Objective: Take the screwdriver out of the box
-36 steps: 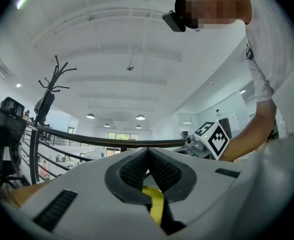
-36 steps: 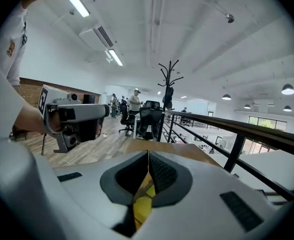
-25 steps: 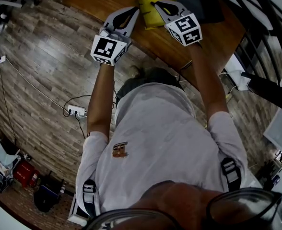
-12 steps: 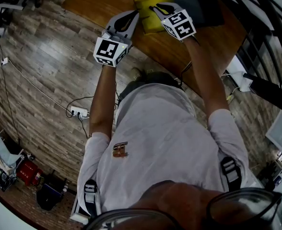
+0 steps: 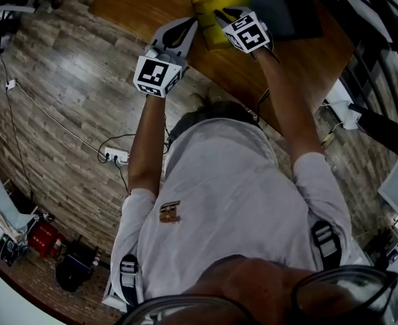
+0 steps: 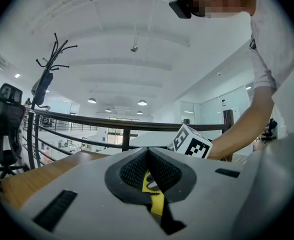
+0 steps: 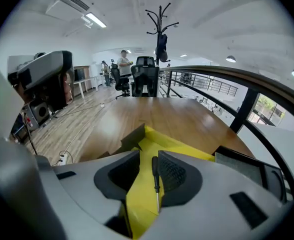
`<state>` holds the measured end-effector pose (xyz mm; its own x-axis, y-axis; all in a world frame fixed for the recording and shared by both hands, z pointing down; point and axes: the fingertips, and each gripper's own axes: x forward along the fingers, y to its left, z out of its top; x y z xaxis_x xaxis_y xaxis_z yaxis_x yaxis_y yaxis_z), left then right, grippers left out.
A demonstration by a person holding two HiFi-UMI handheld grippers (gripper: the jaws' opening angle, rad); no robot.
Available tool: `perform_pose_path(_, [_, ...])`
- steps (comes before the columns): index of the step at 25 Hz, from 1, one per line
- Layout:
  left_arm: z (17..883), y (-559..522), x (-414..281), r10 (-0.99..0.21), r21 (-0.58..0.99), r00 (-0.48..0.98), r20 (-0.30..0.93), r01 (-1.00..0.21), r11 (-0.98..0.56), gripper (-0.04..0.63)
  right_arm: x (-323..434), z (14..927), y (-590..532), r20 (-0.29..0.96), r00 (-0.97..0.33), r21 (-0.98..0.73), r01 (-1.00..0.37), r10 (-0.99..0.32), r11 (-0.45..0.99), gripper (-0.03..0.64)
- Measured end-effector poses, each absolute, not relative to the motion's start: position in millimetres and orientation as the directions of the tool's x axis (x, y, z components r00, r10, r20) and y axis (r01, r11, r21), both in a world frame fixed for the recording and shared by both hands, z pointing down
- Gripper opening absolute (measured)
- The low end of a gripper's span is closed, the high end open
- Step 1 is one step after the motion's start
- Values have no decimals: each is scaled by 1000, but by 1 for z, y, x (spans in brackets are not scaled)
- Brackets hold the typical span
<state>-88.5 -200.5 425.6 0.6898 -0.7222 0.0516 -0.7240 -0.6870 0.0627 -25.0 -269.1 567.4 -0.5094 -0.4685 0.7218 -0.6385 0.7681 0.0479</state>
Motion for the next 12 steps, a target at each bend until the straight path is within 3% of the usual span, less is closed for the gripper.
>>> perform_pose_path(12, [433, -219, -88, -724, 67, 686, 71, -727, -683, 18, -20, 604, -286, 802, -437, 31, -652, -408, 758, 120])
